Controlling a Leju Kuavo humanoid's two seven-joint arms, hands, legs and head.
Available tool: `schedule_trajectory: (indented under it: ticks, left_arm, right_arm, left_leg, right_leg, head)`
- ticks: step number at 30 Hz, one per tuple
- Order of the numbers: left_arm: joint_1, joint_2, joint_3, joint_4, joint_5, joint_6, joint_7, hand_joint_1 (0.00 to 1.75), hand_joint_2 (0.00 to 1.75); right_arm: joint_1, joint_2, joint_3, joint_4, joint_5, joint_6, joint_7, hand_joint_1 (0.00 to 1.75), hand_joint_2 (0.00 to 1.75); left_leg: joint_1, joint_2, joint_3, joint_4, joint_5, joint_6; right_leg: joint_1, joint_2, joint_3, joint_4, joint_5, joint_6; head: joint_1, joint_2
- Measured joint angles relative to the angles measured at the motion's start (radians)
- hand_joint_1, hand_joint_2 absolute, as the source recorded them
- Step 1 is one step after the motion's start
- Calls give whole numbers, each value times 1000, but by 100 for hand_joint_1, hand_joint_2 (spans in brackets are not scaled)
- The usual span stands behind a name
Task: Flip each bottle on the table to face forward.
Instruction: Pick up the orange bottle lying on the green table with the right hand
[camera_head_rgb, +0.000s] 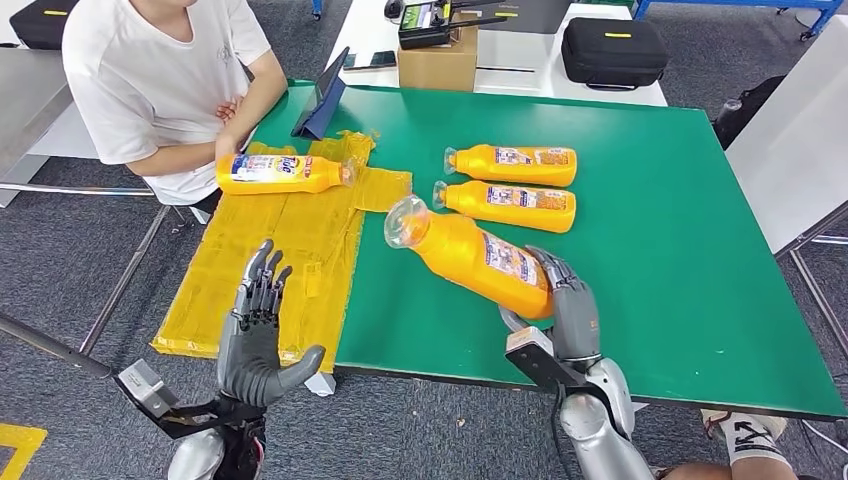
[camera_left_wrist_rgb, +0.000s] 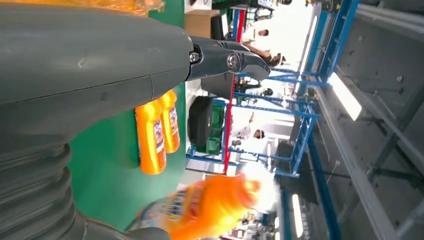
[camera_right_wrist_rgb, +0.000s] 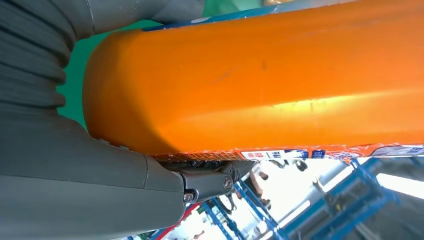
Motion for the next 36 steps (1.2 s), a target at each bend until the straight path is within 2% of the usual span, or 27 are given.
schedule_trajectory:
  ticks: [4, 8, 11, 16, 19, 22, 26, 36]
  left_arm:
    - [12, 10, -28, -2, -56, -5, -10, 0, 175]
    - [14, 32, -81, 1, -152, -40, -47, 0, 175]
    - [11, 35, -128, 13, -176, -42, -58, 0, 175]
    - [1, 14, -175, 25, -137, -27, -51, 0, 175]
    - [-6, 2, -194, 25, -82, -14, -32, 0, 175]
    - [-15, -4, -206, 25, 22, -38, -8, 0, 175]
    - [-25, -8, -231, 17, 74, -59, -4, 0, 175]
    - [-26, -6, -254, -8, 52, -45, -26, 0, 175]
  right_arm:
    - [40, 27, -21, -81, -57, 1, -65, 175, 175]
    - [59, 66, -14, -155, -131, 82, -97, 175, 175]
    - [64, 104, 20, -189, -158, 140, -102, 175, 175]
    - [88, 154, 117, -205, -178, 170, -120, 175, 175]
    - [100, 168, 174, -202, -187, 151, -135, 175, 175]
    - [101, 174, 240, -185, -131, 75, -146, 175, 175]
    - [93, 179, 309, -116, -113, 40, -121, 175, 175]
    - [49, 186, 346, 57, -78, 15, -97, 175, 175]
  left_leg:
    - [0, 0, 0, 0, 0, 0]
    - [0, 1, 0, 0, 0, 0]
    - [0, 1, 0, 0, 0, 0]
    - [0, 0, 0, 0, 0, 0]
    - [0, 1, 0, 0, 0, 0]
    - [0, 1, 0, 0, 0, 0]
    - [0, 0, 0, 0, 0, 0]
    - [0, 1, 0, 0, 0, 0]
  right_leg:
    - [0, 0, 0, 0, 0, 0]
    - [0, 0, 0, 0, 0, 0]
    - [0, 0, 0, 0, 0, 0]
    - [0, 0, 0, 0, 0, 0]
    - [0, 0, 0, 0, 0, 0]
    - [0, 0, 0, 0, 0, 0]
    - [0, 0, 0, 0, 0, 0]
    - [0, 0, 0, 0, 0, 0]
  head:
    - [0, 0]
    - [0, 0]
    - [0, 0]
    - [0, 0]
    - [0, 0]
    - [0, 0]
    - [0, 0]
    - [0, 0]
